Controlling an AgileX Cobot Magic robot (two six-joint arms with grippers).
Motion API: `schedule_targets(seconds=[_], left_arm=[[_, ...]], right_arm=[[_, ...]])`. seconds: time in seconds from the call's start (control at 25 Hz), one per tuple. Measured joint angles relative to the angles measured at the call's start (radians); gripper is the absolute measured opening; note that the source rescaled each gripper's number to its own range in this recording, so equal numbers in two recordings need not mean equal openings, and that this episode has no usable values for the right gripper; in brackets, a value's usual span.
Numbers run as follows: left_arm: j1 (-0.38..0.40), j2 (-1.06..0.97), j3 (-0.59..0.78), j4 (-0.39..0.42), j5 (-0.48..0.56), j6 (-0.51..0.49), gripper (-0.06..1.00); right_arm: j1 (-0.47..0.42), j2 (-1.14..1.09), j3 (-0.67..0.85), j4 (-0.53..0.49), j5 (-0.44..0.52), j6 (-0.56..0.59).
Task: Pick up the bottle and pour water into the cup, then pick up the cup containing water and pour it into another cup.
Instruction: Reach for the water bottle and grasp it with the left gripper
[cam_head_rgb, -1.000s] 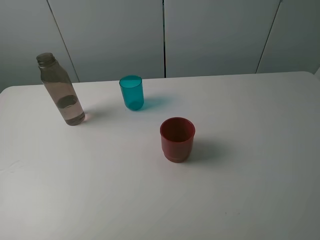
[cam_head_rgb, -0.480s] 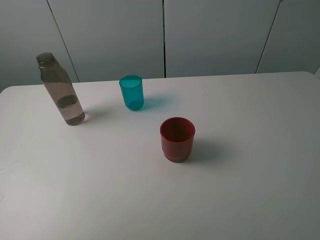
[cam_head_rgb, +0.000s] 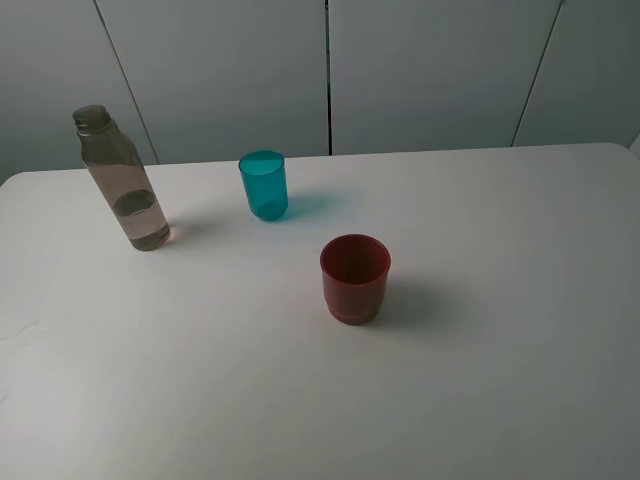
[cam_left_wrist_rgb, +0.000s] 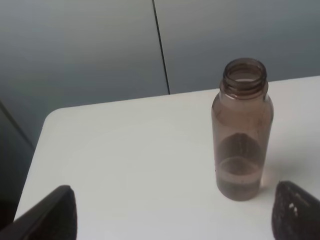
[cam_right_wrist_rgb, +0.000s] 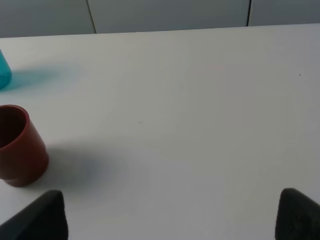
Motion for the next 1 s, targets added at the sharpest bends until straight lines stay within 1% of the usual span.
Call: schedule_targets(seconds=[0.12,0.36,0.48,0.6,0.76,0.88,1.0], left_arm=[[-0.035,0.082,0.000,-0.017,-0.070,0.038,0.99],[-0.132,0.259,0.000,-0.034,-0.213,0.049,0.99],[-0.176,0.326,0.045,-0.063,-0.346,0.049,0.99],[-0.216,0.379,0.111,-0.077,-0.504,0.036,0.99],[-0.230,0.468,0.140,-0.077,-0.582,0.016,0.99],[-0.232,0.544,0.142,-0.037,-0.665,-0.016,0.99],[-0.232,0.626,0.142,0.051,-0.767,-0.095,0.99]], right_arm=[[0.000,0.000,0.000,0.000,0.000,0.000],[0.000,0.000,0.000,0.000,0.000,0.000],[0.000,0.000,0.000,0.000,0.000,0.000],[0.000,0.000,0.000,0.000,0.000,0.000],[0.000,0.000,0.000,0.000,0.000,0.000],[0.000,0.000,0.000,0.000,0.000,0.000],[0.000,0.000,0.000,0.000,0.000,0.000]])
